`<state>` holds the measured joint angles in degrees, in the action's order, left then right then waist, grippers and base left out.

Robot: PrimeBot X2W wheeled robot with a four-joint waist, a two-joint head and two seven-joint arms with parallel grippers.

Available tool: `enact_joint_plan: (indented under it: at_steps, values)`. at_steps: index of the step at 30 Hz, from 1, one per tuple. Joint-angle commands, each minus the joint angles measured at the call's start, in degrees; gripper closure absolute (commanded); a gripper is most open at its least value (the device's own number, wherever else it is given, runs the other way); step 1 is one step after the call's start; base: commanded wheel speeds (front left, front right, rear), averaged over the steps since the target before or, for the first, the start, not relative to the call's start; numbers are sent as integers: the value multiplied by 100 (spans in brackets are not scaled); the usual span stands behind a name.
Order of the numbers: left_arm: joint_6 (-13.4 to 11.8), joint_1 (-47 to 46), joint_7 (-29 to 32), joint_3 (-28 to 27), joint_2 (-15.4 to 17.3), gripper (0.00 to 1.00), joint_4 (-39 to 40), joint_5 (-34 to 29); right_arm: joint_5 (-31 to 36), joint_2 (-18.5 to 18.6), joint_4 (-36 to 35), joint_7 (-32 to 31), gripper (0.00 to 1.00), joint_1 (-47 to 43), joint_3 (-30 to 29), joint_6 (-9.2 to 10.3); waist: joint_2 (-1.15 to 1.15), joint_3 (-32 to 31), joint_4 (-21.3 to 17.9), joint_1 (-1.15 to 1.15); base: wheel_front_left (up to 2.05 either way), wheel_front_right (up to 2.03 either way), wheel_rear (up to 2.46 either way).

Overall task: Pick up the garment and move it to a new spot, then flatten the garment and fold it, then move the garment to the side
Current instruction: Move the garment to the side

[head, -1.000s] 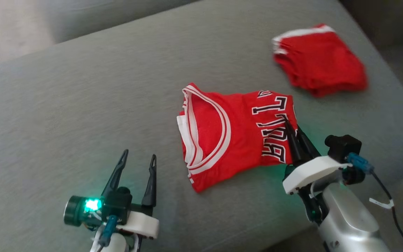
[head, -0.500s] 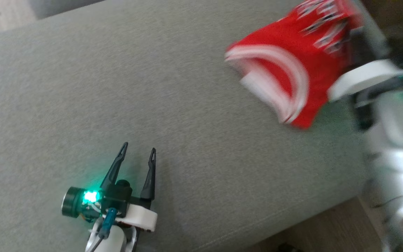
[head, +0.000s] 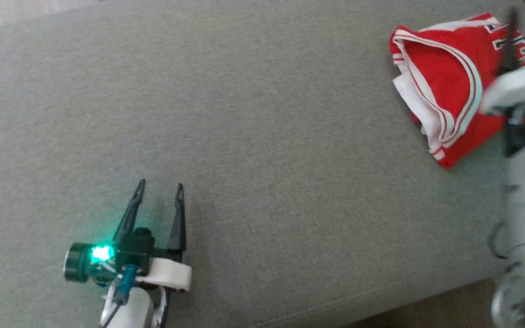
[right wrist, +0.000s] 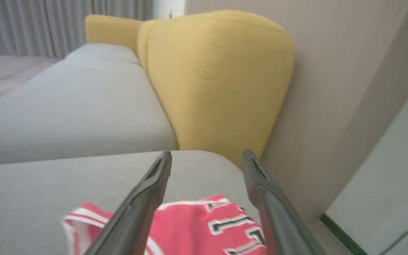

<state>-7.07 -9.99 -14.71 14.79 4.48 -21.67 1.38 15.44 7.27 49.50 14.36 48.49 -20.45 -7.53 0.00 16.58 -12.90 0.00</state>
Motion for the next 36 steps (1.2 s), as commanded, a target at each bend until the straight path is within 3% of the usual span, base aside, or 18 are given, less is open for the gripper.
enact_joint_plan:
  at_steps: [1,6,17,36]
  values:
    - [-36,-133,-29,-217,48,0,186,21,-60,-82,-296,60,0,35,164,4,0,-65,85,0,0,0,0]
    - [-103,-66,-29,-375,45,0,212,50,-630,-403,-1011,62,0,-887,740,4,0,-257,446,0,0,0,0]
    - [-58,116,-29,-584,-57,0,9,174,-1928,-437,-1480,63,0,-2539,1687,4,0,-715,1355,0,0,0,0]
    - [316,504,-29,-1075,-111,0,25,245,-2588,-439,-1823,63,0,-3326,2333,4,0,-1321,1469,0,0,0,0]
